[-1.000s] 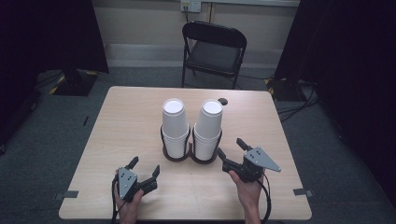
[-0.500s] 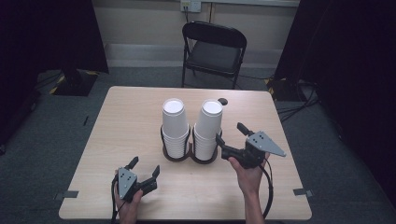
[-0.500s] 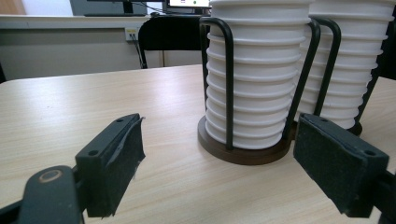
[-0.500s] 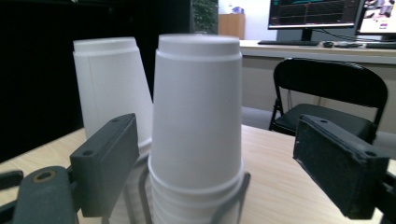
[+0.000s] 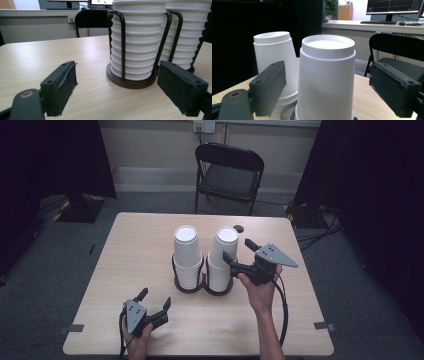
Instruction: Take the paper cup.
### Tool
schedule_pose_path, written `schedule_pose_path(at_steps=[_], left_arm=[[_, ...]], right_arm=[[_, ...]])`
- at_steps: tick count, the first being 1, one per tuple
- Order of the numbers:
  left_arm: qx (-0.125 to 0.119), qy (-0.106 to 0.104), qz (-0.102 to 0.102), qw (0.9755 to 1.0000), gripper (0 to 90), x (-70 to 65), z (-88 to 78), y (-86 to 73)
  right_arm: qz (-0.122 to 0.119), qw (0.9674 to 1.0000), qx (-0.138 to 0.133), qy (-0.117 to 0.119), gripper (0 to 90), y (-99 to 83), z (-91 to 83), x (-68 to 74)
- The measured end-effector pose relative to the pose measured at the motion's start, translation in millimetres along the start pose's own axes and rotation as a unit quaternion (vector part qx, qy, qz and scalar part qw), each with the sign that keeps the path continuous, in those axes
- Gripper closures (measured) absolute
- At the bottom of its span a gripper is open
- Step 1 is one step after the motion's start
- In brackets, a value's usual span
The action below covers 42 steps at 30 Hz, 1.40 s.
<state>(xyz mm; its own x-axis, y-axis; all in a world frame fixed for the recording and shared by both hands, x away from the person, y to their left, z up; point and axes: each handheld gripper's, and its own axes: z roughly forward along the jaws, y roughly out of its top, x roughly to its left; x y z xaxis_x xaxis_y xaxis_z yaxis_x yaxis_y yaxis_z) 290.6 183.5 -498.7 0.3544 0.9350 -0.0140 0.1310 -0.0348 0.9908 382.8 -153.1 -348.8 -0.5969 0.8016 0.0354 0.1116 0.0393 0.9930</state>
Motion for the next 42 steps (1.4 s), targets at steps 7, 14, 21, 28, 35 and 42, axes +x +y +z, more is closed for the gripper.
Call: schedule_pose_path(at_steps=[7, 14, 21, 28, 35, 42], left_arm=[[0.002, 0.0, 0.001, 1.0, 15.8, 0.1, 0.2, 0.1], [0.003, 0.001, 0.002, 1.0, 15.8, -0.3, 0.2, 0.2], [0.0, 0.0, 0.002, 1.0, 15.8, 0.0, 0.0, 0.0], [0.0, -0.001, 0.001, 1.0, 15.8, -0.2, 0.0, 0.0], [0.001, -0.001, 0.001, 1.0, 15.9, 0.1, 0.0, 0.0], [0.002, -0.002, 0.002, 1.0, 15.8, 0.1, 0.1, 0.1]], right_arm=[[0.0, 0.9999, 0.01, -0.005, 13.3, 5.0, 15.2, -4.0], [0.013, 0.9997, 0.011, 0.017, 13.4, 9.1, 26.9, -7.5], [0.015, 0.9992, 0.029, 0.023, 13.4, 5.6, 44.2, -5.6], [0.013, 0.9988, 0.04, 0.025, 13.3, 0.5, 52.9, -3.1], [0.017, 0.998, 0.057, 0.021, 12.9, -7.9, 61.5, -2.8], [0.027, 0.9973, 0.066, 0.02, 12.9, -17.0, 63.7, -4.0]])
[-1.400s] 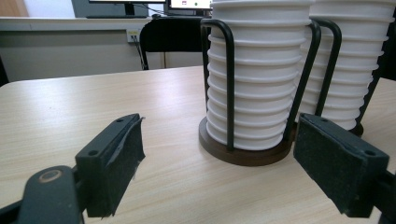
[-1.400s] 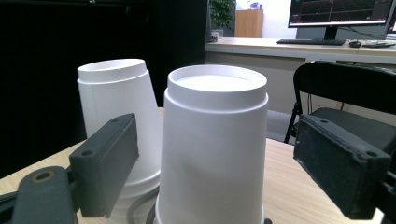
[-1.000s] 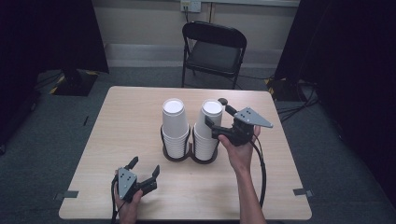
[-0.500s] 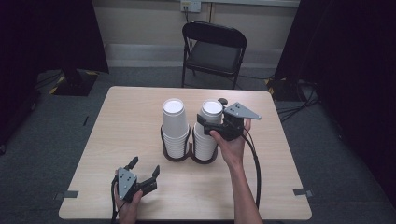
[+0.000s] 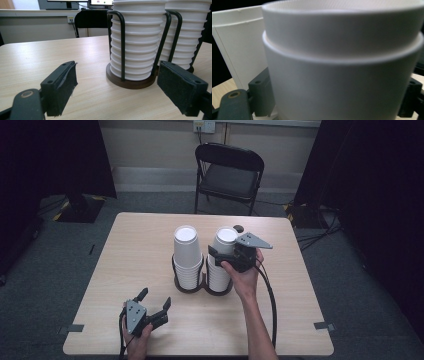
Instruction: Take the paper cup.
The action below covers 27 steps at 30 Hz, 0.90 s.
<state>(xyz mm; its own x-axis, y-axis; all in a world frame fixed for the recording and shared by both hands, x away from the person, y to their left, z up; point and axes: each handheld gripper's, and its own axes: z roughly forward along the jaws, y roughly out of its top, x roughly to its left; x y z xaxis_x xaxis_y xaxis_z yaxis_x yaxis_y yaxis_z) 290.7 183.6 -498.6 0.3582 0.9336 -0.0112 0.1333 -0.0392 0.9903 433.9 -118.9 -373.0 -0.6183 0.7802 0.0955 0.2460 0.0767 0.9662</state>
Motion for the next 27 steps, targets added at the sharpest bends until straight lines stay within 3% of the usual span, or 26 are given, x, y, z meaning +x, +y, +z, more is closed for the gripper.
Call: schedule_pose_path(at_steps=[7, 16, 27], left_arm=[[0.001, 0.0, -0.001, 1.0, 15.8, -0.6, 0.3, 0.0], [0.001, -0.004, -0.002, 1.0, 15.7, 0.0, 0.2, 0.0], [0.001, -0.002, -0.001, 1.0, 15.7, -0.3, 0.1, 0.0]], right_arm=[[0.006, 0.9998, 0.018, -0.006, 12.6, -6.0, 2.9, -0.6], [-0.01, 0.9994, 0.017, -0.028, 11.9, -11.7, 3.8, 5.2], [-0.002, 0.9994, 0.024, -0.023, 13.1, -10.7, 4.0, 2.1]])
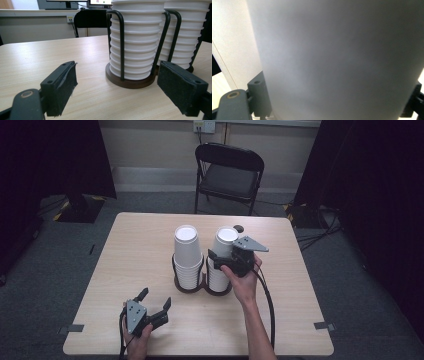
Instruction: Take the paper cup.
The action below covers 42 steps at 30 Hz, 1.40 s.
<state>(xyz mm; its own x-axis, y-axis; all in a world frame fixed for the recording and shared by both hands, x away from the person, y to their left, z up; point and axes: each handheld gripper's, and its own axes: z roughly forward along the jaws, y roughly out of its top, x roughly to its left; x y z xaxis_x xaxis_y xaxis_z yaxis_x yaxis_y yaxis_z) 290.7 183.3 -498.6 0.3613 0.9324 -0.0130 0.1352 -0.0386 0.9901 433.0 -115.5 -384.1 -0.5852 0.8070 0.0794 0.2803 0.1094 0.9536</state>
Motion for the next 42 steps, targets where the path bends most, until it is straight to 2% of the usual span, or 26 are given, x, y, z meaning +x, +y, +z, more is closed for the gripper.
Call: schedule_pose_path(at_steps=[4, 7, 16, 27, 30, 37, 42], left_arm=[[0.0, 0.0, 0.0, 1.0, 15.7, -0.1, 0.1, 0.0], [0.0, 0.001, 0.002, 1.0, 15.7, -0.2, 0.1, 0.1], [0.0, -0.001, -0.001, 1.0, 15.7, 0.2, 0.1, 0.0], [-0.003, 0.006, 0.003, 1.0, 16.0, -0.7, -0.2, -0.1], [-0.002, 0.002, 0.002, 1.0, 20.1, -0.1, -0.2, 0.0], [-0.003, 0.001, 0.006, 1.0, 17.0, -0.8, -0.2, 0.0], [-0.002, 0.0, 0.005, 1.0, 17.0, -0.6, 0.0, 0.0]], right_arm=[[0.004, 1.0, -0.003, 0.001, 13.8, 1.1, -0.1, -0.9], [-0.003, 1.0, -0.002, 0.0, 14.2, 3.0, -0.5, -0.3], [-0.006, 1.0, -0.004, -0.005, 14.6, 5.5, 0.1, -0.7], [-0.009, 0.9996, -0.028, -0.002, 14.6, 21.4, -9.7, -1.9], [-0.008, 0.9995, -0.031, 0.0, 14.6, 23.1, -10.5, -1.5], [-0.007, 0.9986, -0.052, -0.001, 14.9, 28.3, -17.3, 0.3], [-0.004, 0.9987, -0.051, 0.002, 15.0, 32.1, -19.2, 0.4]])
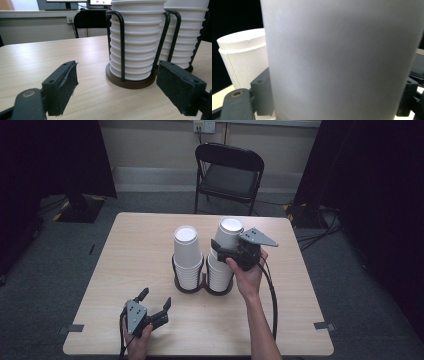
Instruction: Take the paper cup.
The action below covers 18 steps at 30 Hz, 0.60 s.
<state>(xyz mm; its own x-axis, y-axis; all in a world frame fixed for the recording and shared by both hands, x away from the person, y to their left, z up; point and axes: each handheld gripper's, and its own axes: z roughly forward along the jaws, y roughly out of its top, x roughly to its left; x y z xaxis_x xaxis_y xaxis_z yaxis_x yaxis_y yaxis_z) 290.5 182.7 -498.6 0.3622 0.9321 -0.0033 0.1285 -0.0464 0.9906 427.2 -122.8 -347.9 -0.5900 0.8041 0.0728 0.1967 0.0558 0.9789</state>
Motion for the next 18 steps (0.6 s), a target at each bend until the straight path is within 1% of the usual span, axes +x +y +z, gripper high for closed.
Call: schedule_pose_path(at_steps=[6, 10, 14, 18], left_arm=[[0.003, -0.005, 0.002, 1.0, 16.9, 0.2, 0.7, 0.3], [0.004, -0.003, 0.003, 1.0, 16.9, 0.1, 0.8, 0.4], [0.006, -0.001, -0.002, 1.0, 16.5, 0.2, 1.1, 0.5], [0.004, -0.005, -0.002, 1.0, 16.2, 0.5, 0.9, 0.4]], right_arm=[[0.003, 0.9999, -0.013, 0.001, 15.2, 8.6, -4.4, -0.3], [0.0, 0.9998, -0.02, 0.001, 15.2, 12.0, -6.4, 0.1], [0.002, 0.9997, -0.026, 0.0, 15.2, 14.7, -9.0, 0.4], [-0.001, 0.9996, -0.029, -0.001, 15.2, 18.9, -10.3, 0.4]])
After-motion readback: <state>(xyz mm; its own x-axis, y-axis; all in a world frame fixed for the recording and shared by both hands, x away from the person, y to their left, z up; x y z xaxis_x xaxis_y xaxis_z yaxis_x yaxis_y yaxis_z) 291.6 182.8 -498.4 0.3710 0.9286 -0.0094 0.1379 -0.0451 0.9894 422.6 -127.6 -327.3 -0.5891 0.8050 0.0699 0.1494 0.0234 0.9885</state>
